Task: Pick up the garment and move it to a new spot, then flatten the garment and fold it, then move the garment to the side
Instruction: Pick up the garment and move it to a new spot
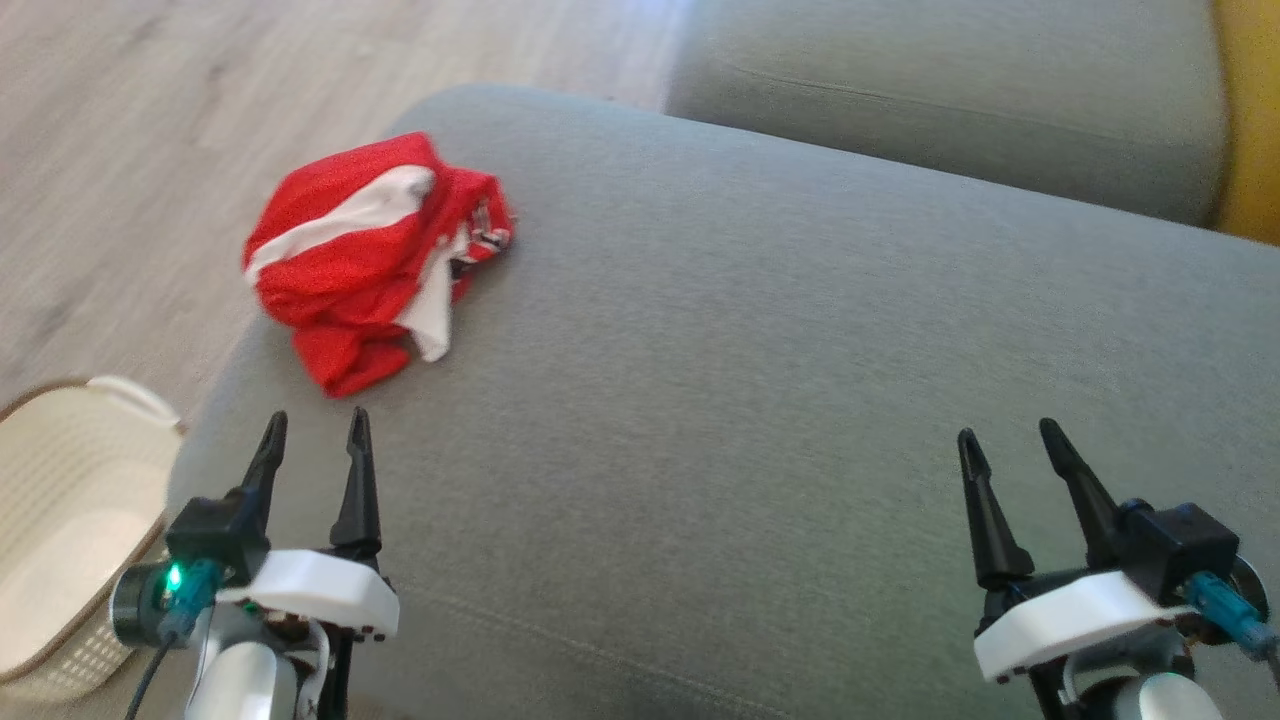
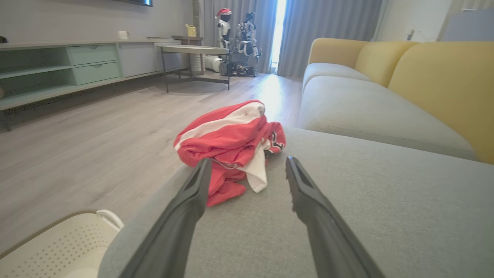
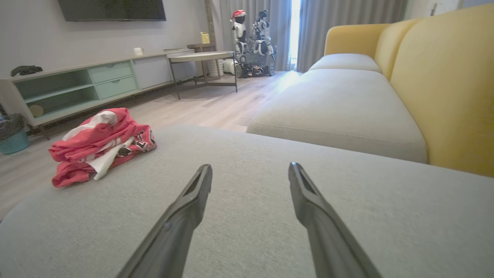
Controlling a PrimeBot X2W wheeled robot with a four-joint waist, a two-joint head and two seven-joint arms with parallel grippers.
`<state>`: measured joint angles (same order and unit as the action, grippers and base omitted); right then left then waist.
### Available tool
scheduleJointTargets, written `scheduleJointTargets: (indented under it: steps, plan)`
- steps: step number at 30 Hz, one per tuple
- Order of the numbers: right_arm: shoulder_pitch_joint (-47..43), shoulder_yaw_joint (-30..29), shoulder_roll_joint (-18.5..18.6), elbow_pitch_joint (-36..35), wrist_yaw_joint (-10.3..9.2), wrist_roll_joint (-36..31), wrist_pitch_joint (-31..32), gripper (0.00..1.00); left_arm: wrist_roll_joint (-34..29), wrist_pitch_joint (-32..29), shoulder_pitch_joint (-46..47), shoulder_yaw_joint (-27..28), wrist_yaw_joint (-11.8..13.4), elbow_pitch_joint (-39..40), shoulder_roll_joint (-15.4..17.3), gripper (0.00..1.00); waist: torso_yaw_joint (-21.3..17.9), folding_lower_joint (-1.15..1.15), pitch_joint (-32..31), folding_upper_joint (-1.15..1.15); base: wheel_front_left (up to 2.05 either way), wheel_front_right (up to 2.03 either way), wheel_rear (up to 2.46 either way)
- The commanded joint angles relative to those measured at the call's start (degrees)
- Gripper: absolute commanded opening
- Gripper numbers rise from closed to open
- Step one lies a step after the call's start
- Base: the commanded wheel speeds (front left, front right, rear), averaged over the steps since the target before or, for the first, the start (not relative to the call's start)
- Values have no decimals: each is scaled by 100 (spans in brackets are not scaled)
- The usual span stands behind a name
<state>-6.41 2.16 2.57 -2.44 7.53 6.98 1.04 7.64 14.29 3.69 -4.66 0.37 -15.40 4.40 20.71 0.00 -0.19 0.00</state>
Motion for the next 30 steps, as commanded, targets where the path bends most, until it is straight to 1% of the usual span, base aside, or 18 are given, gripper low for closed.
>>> scheduleJointTargets:
  steps: [1, 6, 12, 24, 27, 30]
  plan:
    - [183, 192, 32, -266, -4, -47, 4, 100, -10, 71, 235, 226, 24, 195, 89, 100, 338, 0, 7, 0, 0, 0, 0]
    - [182, 287, 32, -341, -4, -45, 9, 100, -34, 71, 204, 274, 5, 195, 98, 100, 583, 0, 4, 0, 0, 0, 0]
    - [174, 320, 32, -376, -4, -38, -9, 100, -32, 71, 202, 307, -5, 189, 67, 100, 690, 0, 6, 0, 0, 0, 0]
    - [210, 299, 32, -388, -4, 30, -13, 100, -25, 71, 327, 356, -63, 155, 29, 100, 700, 0, 43, 0, 0, 0, 0]
    - [257, 298, 32, -425, -4, 15, 16, 100, 15, 71, 549, 364, -120, 88, 26, 100, 678, 0, 138, 0, 0, 0, 0]
    - [376, 311, 31, -514, -4, -46, 86, 100, 86, 71, 976, 393, -190, -37, 28, 100, 607, 0, 362, 0, 0, 0, 0]
